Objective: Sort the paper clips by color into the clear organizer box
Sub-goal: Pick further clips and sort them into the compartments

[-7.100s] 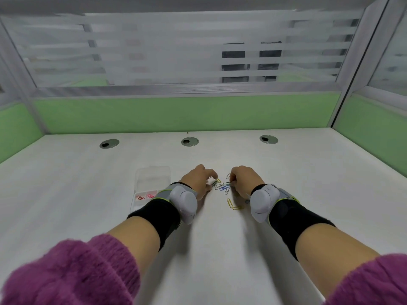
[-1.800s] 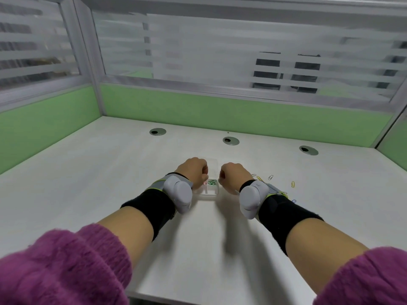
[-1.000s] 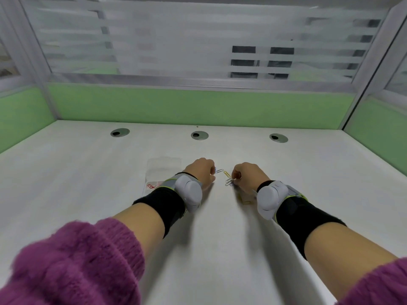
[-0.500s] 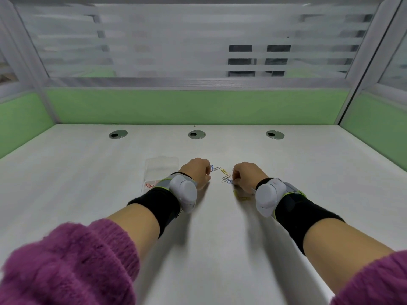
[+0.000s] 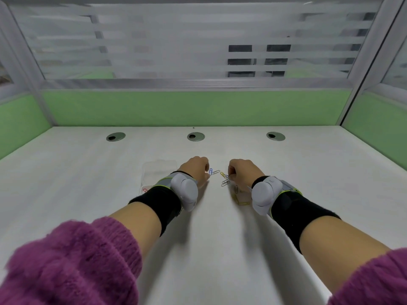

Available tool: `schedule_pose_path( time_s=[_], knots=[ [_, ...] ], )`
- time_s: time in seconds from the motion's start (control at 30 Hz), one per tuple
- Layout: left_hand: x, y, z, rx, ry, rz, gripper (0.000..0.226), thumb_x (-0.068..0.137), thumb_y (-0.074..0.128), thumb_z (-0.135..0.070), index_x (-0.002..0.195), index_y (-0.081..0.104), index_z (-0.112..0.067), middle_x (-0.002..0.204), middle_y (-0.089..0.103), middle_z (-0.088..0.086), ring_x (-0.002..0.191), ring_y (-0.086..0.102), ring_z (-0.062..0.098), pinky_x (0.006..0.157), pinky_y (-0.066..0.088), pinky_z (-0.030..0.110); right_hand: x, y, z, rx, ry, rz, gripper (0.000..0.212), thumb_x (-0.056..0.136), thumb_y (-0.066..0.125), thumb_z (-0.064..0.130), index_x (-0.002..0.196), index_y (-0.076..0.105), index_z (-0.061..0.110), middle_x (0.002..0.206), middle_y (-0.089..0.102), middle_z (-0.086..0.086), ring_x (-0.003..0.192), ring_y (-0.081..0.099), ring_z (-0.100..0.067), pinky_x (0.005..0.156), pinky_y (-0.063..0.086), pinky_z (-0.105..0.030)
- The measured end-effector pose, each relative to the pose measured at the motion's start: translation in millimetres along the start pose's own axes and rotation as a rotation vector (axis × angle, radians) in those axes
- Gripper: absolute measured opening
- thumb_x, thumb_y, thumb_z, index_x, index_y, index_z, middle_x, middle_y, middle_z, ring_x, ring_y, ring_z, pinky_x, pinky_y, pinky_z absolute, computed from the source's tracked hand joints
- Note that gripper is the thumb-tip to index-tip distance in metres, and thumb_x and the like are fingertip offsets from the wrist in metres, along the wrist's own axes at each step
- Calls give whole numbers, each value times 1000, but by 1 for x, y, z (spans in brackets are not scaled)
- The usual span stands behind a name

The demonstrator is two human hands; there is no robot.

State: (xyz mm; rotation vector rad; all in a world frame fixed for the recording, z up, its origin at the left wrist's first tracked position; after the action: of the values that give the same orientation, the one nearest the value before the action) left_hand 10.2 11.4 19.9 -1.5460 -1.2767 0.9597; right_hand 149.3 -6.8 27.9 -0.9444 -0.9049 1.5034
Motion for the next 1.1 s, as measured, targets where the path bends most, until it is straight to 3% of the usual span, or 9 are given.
schedule_pose_path(
  time_s=[0.33,0.67,0.9,1.1],
  knots=[
    [27,14,-5,10,9,34,28,94,50,-21,121,55,-16,128,49,11,113,56,32,92,45,38,22,4,3,-1,-24,-16,20,90,50,8,107,61,5,117,64,-13,109,57,-31,90,47,-38],
    [22,9,-6,54,5,28,23,92,49,-6,111,62,-8,123,60,12,112,57,32,89,48,35,19,9,1,15,-22,-17,19,91,50,7,107,61,5,117,64,-13,109,58,-31,89,47,-37],
    [12,8,-3,104,-81,118,29,95,46,-11,121,56,-5,129,60,12,119,55,32,96,46,36,8,5,4,24,-25,-22,20,89,47,4,103,62,5,114,65,-14,106,59,-32,91,48,-39],
    [-9,0,0,84,-55,44,26,93,47,-10,116,57,-7,125,60,11,116,56,32,93,46,37,0,0,16,25,-45,-4,15,90,50,5,99,61,6,117,64,-15,107,57,-31,92,47,-39]
  ],
)
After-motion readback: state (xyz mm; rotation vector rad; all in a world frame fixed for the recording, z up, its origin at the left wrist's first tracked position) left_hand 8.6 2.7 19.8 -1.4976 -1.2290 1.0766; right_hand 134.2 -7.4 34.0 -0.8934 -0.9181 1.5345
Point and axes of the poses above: each hand's wrist, its own x-axis towards the middle knuckle, its own y-axis out of the palm, z = x × y, the point moved 4 cm from there along x, towards the middle knuckle
